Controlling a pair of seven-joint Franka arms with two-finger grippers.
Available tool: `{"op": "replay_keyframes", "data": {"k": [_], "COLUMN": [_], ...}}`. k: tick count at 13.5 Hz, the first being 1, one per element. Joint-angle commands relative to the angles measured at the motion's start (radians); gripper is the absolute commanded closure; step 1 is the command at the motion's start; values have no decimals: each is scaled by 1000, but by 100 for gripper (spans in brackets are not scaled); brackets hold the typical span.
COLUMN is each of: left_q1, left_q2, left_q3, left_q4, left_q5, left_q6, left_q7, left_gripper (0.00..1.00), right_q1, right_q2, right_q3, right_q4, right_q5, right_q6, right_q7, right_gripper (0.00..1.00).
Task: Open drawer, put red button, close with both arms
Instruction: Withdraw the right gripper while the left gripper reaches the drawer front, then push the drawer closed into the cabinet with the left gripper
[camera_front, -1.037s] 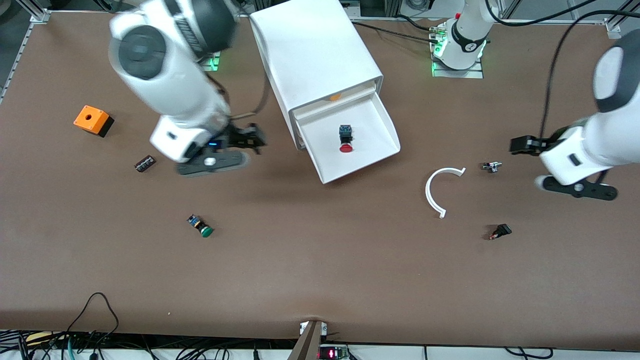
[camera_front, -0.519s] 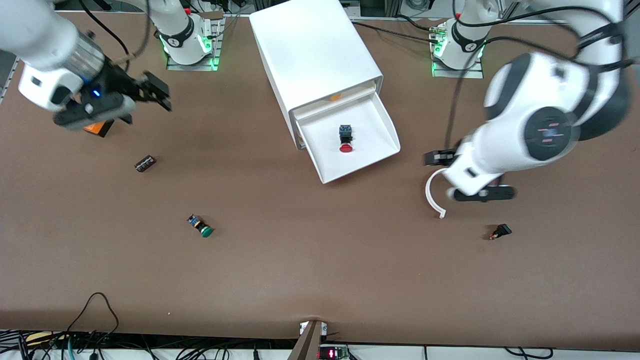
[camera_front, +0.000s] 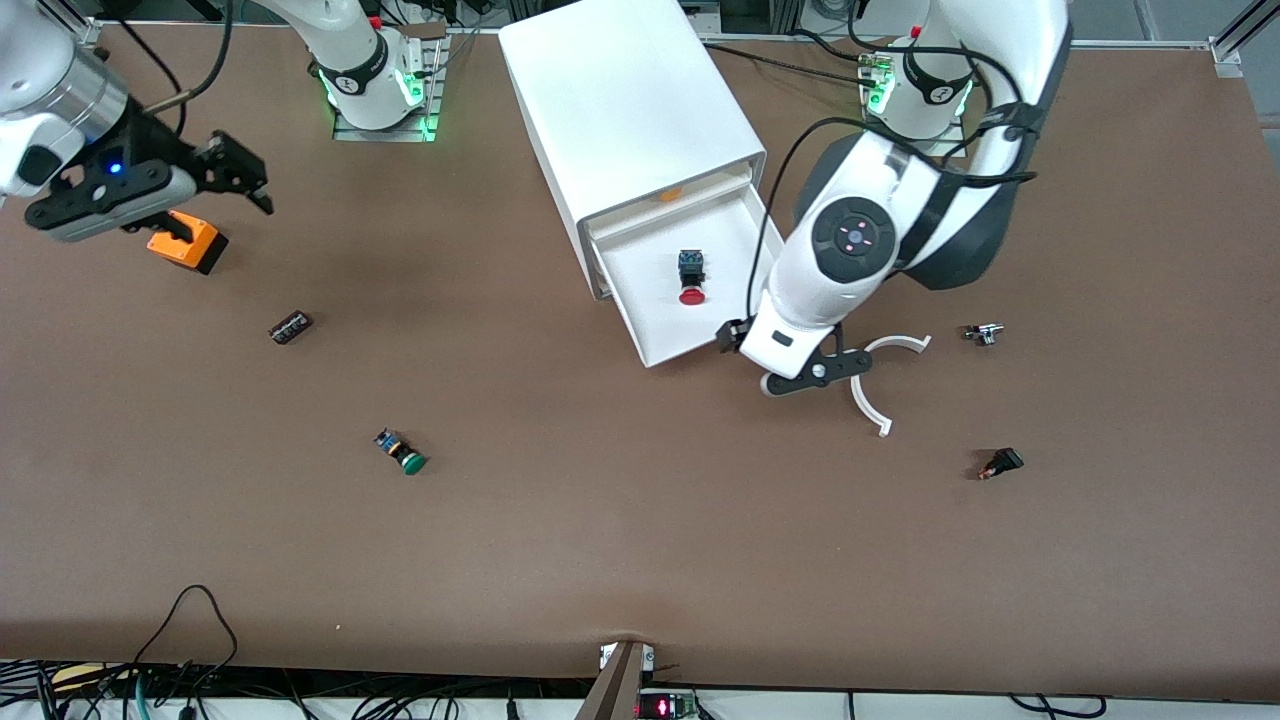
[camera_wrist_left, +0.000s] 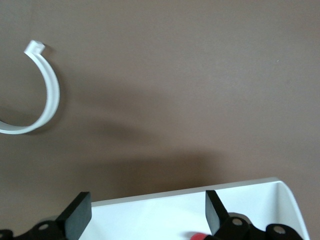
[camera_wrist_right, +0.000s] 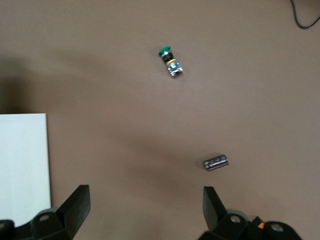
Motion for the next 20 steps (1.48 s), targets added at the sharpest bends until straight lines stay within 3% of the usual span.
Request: {"op": "replay_keyframes", "data": {"k": [1,3,6,15,20], "left_q1": [-43,-44,-52,-121,-181], "left_q2": [-27,-27,-24,9,6], "left_q3": [14,14,14,12,11], "left_q4": [-92,-143,-229,-229,-226], "left_q5": [8,25,59,77,77], "left_q6": [119,179,303,290,196], "left_q7": [-90,-98,-118,-231,-291], "left_gripper": [0,0,0,0,0], "right_q1": [-182,-207,-205,-207,-202], "right_q2": [110,176,180,175,170], "right_q3": [124,136,136,121,124], "right_q4": [120,222,229,249,254], "right_q5": [8,8,8,-5,-9], "right_q6": [-7,-36,-86,-118,-155], "right_q7": [-50,-54,-40,-36,-30], "right_gripper": [0,0,0,0,0]}}
